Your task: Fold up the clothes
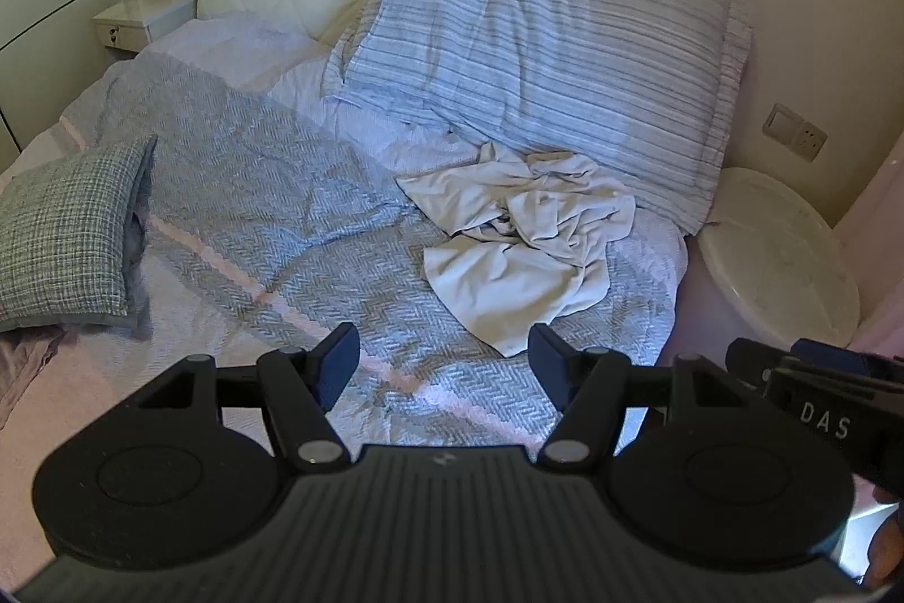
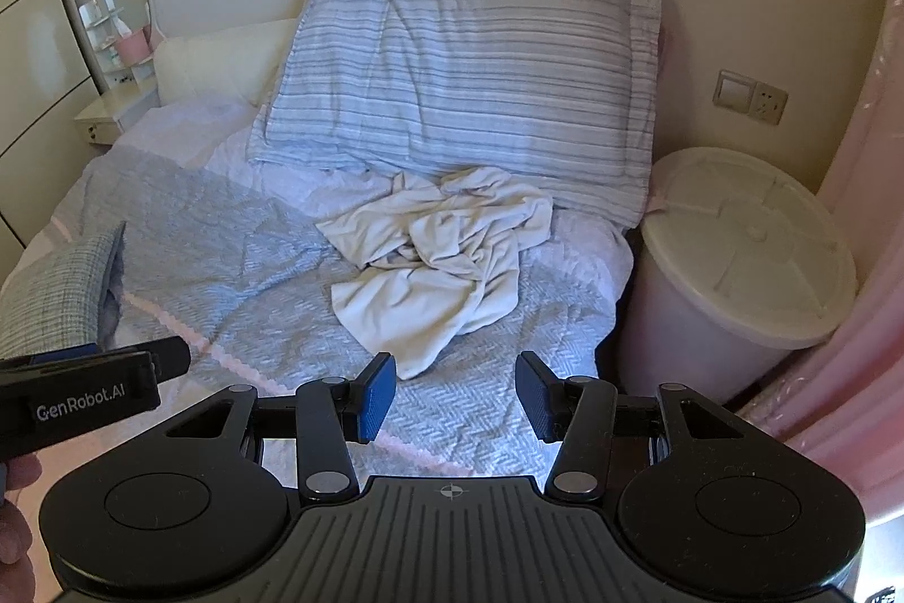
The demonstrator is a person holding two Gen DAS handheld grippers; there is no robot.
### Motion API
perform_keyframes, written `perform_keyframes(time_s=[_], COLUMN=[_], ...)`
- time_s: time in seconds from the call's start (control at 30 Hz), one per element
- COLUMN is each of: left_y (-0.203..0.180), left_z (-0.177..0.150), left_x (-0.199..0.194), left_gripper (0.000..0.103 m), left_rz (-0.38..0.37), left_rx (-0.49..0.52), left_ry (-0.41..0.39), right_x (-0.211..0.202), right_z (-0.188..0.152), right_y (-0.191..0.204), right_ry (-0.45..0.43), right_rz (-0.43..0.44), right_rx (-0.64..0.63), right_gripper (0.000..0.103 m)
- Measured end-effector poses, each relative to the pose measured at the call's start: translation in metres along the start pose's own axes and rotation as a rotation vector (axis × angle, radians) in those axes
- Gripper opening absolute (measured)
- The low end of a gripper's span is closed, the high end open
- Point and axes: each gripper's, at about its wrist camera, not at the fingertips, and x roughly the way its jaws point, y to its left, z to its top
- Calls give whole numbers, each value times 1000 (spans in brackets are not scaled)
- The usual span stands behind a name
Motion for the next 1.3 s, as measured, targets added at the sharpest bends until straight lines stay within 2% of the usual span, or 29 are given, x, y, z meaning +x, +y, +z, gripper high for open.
perform_keyframes(time_s=[0.47, 0.87, 1.3], left_y=[-25, -47, -61], left_z=[46, 75, 93], left_x=[96, 192, 289], left_gripper=[62, 61, 61], left_rz=[32, 26, -4], left_rx=[-30, -32, -15], left_ry=[91, 175, 276], right_x=[101, 178, 275], right_z=[51, 78, 97], right_y=[-38, -98, -137], right_ry=[121, 147, 303], right_rz=[34, 66, 29], right_rx=[-4, 76, 117], right_gripper=[51, 51, 51])
